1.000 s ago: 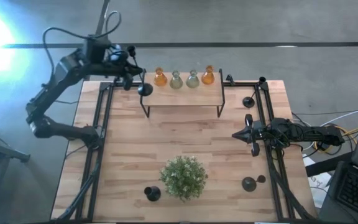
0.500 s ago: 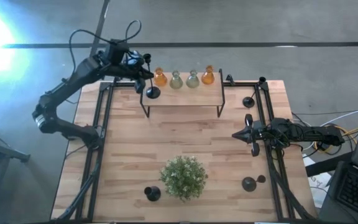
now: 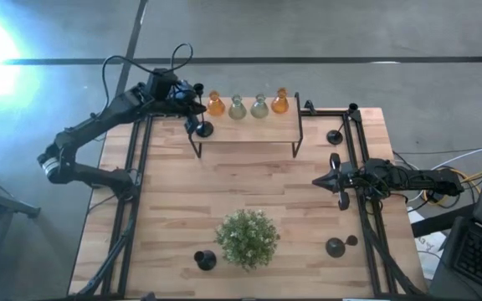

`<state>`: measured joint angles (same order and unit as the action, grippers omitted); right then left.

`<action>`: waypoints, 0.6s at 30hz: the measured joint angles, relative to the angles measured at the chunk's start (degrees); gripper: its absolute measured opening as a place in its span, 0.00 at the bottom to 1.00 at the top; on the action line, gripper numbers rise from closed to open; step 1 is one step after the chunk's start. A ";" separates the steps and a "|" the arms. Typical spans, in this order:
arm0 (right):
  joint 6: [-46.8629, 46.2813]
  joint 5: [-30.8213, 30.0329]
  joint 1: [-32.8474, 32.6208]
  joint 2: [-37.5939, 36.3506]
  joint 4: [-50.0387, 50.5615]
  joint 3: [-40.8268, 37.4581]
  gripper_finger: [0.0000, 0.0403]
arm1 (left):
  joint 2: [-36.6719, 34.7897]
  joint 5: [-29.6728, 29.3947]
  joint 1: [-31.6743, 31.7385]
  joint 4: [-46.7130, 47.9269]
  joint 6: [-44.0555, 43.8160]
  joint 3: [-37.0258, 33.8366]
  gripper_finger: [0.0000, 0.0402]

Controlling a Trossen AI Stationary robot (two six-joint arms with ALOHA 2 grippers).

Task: Pick & Place candle stick holders
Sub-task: Put the black candle holder on the shelf

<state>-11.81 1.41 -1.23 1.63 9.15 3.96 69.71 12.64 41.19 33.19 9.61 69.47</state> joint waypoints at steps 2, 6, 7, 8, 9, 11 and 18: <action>0.00 -0.02 -0.01 0.00 0.00 -0.01 0.02 | 0.02 -1.27 0.00 -1.88 -0.04 -0.55 0.05; 0.00 0.00 -0.01 0.02 0.02 -0.01 0.02 | 0.09 -3.75 0.68 -4.70 0.03 -1.53 0.05; 0.00 -0.01 0.00 0.02 0.01 -0.01 0.02 | 0.09 -3.63 1.01 -5.06 -0.12 -1.82 0.04; 0.00 -0.01 0.00 0.01 0.01 -0.01 0.02 | 0.08 -3.54 1.30 -5.51 -0.20 -2.13 0.05; 0.00 -0.01 0.00 0.01 0.00 -0.01 0.02 | 0.06 -3.39 1.58 -5.73 -0.28 -2.38 0.04; 0.00 -0.01 0.00 0.02 0.02 0.00 0.02 | -0.02 -3.17 2.07 -6.22 -0.44 -2.90 0.04; 0.00 -0.01 0.01 0.00 0.00 -0.01 0.02 | -0.02 -2.89 3.29 -6.32 -0.68 -3.04 0.04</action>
<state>-11.81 1.40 -1.22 1.63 9.15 3.95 69.69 9.75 44.48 26.88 8.93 66.43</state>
